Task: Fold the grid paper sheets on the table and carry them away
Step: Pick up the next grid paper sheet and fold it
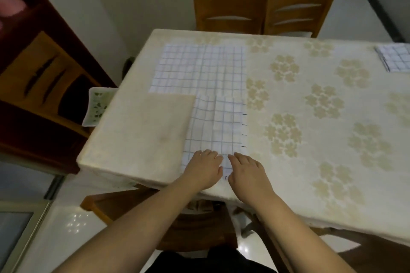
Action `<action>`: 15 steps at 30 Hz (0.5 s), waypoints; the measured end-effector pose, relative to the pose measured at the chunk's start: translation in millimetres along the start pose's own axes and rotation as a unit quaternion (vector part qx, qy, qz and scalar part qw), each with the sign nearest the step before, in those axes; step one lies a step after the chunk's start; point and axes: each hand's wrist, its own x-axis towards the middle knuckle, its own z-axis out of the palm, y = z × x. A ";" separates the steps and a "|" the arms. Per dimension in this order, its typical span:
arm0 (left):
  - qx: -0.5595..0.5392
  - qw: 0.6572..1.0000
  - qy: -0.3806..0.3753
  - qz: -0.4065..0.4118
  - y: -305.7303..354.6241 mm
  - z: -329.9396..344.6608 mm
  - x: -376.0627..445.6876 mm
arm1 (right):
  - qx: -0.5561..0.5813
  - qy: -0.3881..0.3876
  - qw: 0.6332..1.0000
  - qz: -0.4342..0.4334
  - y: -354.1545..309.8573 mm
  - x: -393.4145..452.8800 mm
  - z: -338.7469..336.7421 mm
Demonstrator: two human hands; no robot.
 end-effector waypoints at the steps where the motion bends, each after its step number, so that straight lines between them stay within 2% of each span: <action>1: 0.002 1.000 -0.026 0.012 1.2 7.5 8.2 | 0.006 -0.008 1.000 0.015 2.7 2.5 5.5; 4: -0.010 0.995 -0.098 0.035 -1.4 29.1 27.5 | 0.021 -0.027 0.997 0.063 8.6 9.0 21.4; 7: -0.008 0.992 -0.117 0.053 -10.6 45.3 39.9 | 0.030 -0.035 0.994 0.095 9.8 13.9 30.2; 15: 0.000 0.994 -0.076 0.079 -24.4 66.3 53.1 | 0.020 -0.021 0.990 0.140 -4.5 26.5 46.3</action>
